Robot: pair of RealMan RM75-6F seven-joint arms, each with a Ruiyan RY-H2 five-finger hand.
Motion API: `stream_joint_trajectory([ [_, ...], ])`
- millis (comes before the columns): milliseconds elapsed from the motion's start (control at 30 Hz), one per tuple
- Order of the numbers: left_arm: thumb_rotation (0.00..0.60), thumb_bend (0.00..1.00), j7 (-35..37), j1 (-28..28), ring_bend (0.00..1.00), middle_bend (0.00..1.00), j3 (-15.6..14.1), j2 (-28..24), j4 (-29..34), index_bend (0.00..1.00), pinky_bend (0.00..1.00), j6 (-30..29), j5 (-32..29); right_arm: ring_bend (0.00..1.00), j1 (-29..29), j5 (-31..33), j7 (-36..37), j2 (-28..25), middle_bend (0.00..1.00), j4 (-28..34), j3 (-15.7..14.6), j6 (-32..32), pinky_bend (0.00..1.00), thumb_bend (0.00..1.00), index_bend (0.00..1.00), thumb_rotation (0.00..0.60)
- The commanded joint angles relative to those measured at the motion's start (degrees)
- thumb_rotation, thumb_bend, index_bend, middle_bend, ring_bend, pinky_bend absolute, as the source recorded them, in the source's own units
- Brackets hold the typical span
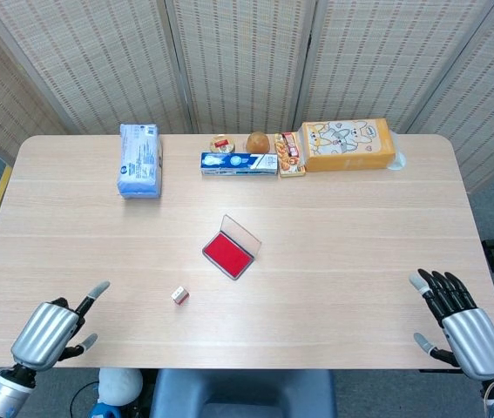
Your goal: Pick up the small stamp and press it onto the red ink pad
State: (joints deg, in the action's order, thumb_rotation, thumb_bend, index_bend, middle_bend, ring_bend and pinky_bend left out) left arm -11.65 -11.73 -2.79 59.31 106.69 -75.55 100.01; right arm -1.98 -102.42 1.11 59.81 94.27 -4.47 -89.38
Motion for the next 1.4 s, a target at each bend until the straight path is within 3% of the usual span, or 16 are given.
stream_joint_trajectory([
  [33,0.6,0.29,1.3,-4.1,1.0,1.0,1.4,-0.6,1.2,0.16,0.82,4.3,0.9,0.0,-0.3,0.6,-0.2,0.1,0.0,0.1,0.2,0.6,0.0,0.25,0.0,0.6],
  [167,0.6,0.29,-1.4,-8.3,1.0,1.0,3.1,0.8,1.6,0.23,0.9,9.7,0.4,0.0,-0.7,1.7,-0.8,0.2,0.0,0.4,0.5,1.9,0.0,0.25,0.0,0.6],
  [300,0.6,0.29,-6.0,-12.5,1.0,1.0,4.8,2.8,1.8,0.26,0.93,17.2,-4.5,0.0,-1.3,3.3,-1.4,0.4,0.0,0.8,0.9,3.6,0.0,0.25,0.0,0.6],
  [600,0.6,0.29,-10.5,-20.2,1.0,1.0,8.8,6.2,2.1,0.2,0.94,27.5,-16.4,0.0,-2.5,6.5,-2.1,0.3,0.0,1.4,1.9,6.6,0.0,0.25,0.0,0.6],
  [767,0.6,0.29,-13.7,-23.6,1.0,1.0,9.8,7.8,2.0,0.21,0.94,30.1,-20.3,0.0,-2.8,7.0,-1.6,0.1,0.0,1.3,2.0,7.1,0.0,0.25,0.0,0.6],
  [1000,0.6,0.29,-18.8,-27.0,1.0,1.0,9.0,11.5,-1.0,0.21,0.94,31.6,-25.7,0.0,-2.4,6.5,0.1,-0.4,0.0,1.1,1.9,5.7,0.0,0.25,0.0,0.6],
  [1400,0.6,0.29,-19.5,-30.3,1.0,1.0,6.8,15.7,-7.2,0.21,0.94,32.4,-27.2,0.0,-2.6,7.5,-0.5,-0.3,0.0,1.1,2.1,6.4,0.0,0.25,0.0,0.6],
])
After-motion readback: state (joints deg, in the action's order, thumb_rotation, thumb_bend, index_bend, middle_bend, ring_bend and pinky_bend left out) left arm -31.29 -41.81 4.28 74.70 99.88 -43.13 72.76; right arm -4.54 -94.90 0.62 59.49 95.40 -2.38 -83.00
